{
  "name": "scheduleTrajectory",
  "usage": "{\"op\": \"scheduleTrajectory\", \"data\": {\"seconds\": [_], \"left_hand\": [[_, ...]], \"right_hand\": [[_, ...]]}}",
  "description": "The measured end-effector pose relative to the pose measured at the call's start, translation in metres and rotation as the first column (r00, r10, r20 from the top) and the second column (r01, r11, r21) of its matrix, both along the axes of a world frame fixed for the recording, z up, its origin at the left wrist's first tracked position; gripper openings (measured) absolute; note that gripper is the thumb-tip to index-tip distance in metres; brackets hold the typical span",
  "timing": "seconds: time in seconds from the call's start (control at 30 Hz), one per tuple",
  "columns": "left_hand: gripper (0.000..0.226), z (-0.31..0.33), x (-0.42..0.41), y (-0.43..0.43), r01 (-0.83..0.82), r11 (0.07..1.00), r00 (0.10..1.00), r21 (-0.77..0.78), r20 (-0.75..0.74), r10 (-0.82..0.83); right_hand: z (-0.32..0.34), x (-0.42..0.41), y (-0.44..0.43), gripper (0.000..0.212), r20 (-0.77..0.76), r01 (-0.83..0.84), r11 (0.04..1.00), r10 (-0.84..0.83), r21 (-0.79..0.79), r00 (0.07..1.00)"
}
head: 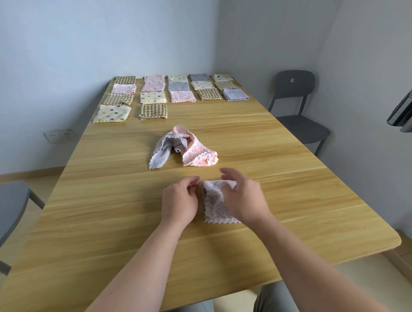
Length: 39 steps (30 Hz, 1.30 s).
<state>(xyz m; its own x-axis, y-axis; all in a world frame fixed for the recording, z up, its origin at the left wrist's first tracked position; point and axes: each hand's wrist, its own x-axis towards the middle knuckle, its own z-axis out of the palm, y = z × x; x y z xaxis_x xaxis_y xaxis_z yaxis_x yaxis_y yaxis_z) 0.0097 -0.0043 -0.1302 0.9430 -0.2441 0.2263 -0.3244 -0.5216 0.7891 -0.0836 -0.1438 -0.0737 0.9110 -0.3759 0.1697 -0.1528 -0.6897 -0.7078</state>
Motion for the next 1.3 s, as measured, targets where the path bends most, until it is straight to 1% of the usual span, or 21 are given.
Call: {"op": "scheduleTrajectory", "data": {"seconds": [0.03,0.1,0.13,0.17,0.2,0.27,0.3,0.37,0.47,0.57,0.67,0.73,0.83,0.87,0.93,1.0,1.1,1.17,1.2,1.23,1.3], "left_hand": [[0.033,0.001,-0.001,0.000,0.000,1.000,0.999,0.004,0.034,-0.001],[0.030,0.003,-0.004,0.000,0.035,0.999,0.990,0.021,0.137,-0.038],[0.032,0.006,-0.006,-0.001,0.092,0.994,0.973,0.057,0.205,-0.102],[0.036,0.009,-0.009,-0.002,0.173,0.975,0.944,0.136,0.260,-0.204],[0.042,0.013,-0.012,-0.005,0.256,0.935,0.903,0.246,0.284,-0.322],[0.048,0.021,-0.018,-0.014,0.360,0.803,0.823,0.475,0.243,-0.513],[0.049,0.023,-0.020,-0.018,0.372,0.733,0.797,0.569,0.209,-0.567],[0.055,0.026,-0.023,-0.024,0.350,0.611,0.790,0.710,0.127,-0.600],[0.065,0.026,-0.021,-0.022,0.332,0.482,0.820,0.811,0.004,-0.572],[0.070,0.022,-0.021,-0.012,0.375,0.416,0.832,0.829,-0.103,-0.544],[0.071,0.020,-0.021,-0.006,0.409,0.423,0.837,0.809,-0.148,-0.526],[0.072,0.021,-0.021,-0.007,0.432,0.439,0.839,0.788,-0.172,-0.516],[0.074,0.025,-0.019,-0.010,0.435,0.506,0.847,0.744,-0.148,-0.511],[0.074,0.026,-0.018,-0.011,0.430,0.537,0.851,0.726,-0.126,-0.510],[0.069,0.028,-0.018,-0.010,0.419,0.592,0.855,0.688,-0.081,-0.512],[0.062,0.029,-0.018,-0.011,0.408,0.650,0.860,0.641,-0.029,-0.510],[0.054,0.028,-0.019,-0.012,0.407,0.725,0.848,0.556,0.065,-0.526],[0.054,0.027,-0.023,-0.011,0.427,0.738,0.810,0.522,0.142,-0.569],[0.055,0.027,-0.025,-0.012,0.440,0.728,0.790,0.526,0.159,-0.592],[0.055,0.027,-0.027,-0.011,0.450,0.714,0.776,0.536,0.161,-0.610],[0.050,0.027,-0.033,-0.012,0.460,0.698,0.759,0.549,0.164,-0.630]], "right_hand": [[0.000,-0.002,-0.010,0.040,0.044,0.063,0.997,-0.061,-0.045,0.997],[-0.002,-0.006,-0.028,0.035,0.070,0.136,0.983,-0.128,-0.124,0.989],[-0.005,-0.007,-0.035,0.034,0.064,0.131,0.977,-0.121,-0.166,0.991],[-0.009,-0.008,-0.041,0.034,0.055,0.096,0.970,-0.085,-0.222,0.995],[-0.013,-0.008,-0.046,0.034,0.043,0.042,0.959,-0.032,-0.281,0.999],[-0.019,-0.010,-0.053,0.035,-0.001,-0.045,0.931,0.048,-0.361,0.999],[-0.021,-0.010,-0.055,0.035,-0.030,-0.073,0.923,0.067,-0.377,0.997],[-0.025,-0.010,-0.058,0.038,-0.086,-0.122,0.914,0.096,-0.388,0.992],[-0.030,-0.011,-0.060,0.043,-0.201,-0.210,0.893,0.139,-0.398,0.970],[-0.035,-0.018,-0.065,0.046,-0.310,-0.256,0.881,0.133,-0.397,0.941],[-0.038,-0.023,-0.068,0.047,-0.315,-0.263,0.885,0.143,-0.384,0.938],[-0.037,-0.022,-0.067,0.046,-0.283,-0.249,0.912,0.157,-0.327,0.946],[-0.030,-0.023,-0.065,0.041,-0.097,-0.120,0.976,0.103,-0.180,0.990],[-0.028,-0.025,-0.065,0.039,-0.046,-0.083,0.981,0.076,-0.176,0.996],[-0.026,-0.030,-0.067,0.036,0.004,-0.033,0.980,0.034,-0.195,0.999],[-0.025,-0.037,-0.068,0.041,-0.021,-0.018,0.985,0.014,-0.172,1.000],[-0.026,-0.051,-0.067,0.057,-0.117,-0.068,0.989,0.053,-0.132,0.992],[-0.030,-0.061,-0.063,0.064,-0.124,-0.083,0.984,0.064,-0.156,0.990],[-0.034,-0.066,-0.062,0.062,-0.087,-0.073,0.982,0.059,-0.175,0.994],[-0.038,-0.071,-0.059,0.054,-0.029,-0.061,0.979,0.057,-0.195,0.998],[-0.046,-0.079,-0.054,0.030,0.108,-0.033,0.964,0.063,-0.264,0.992]]}}
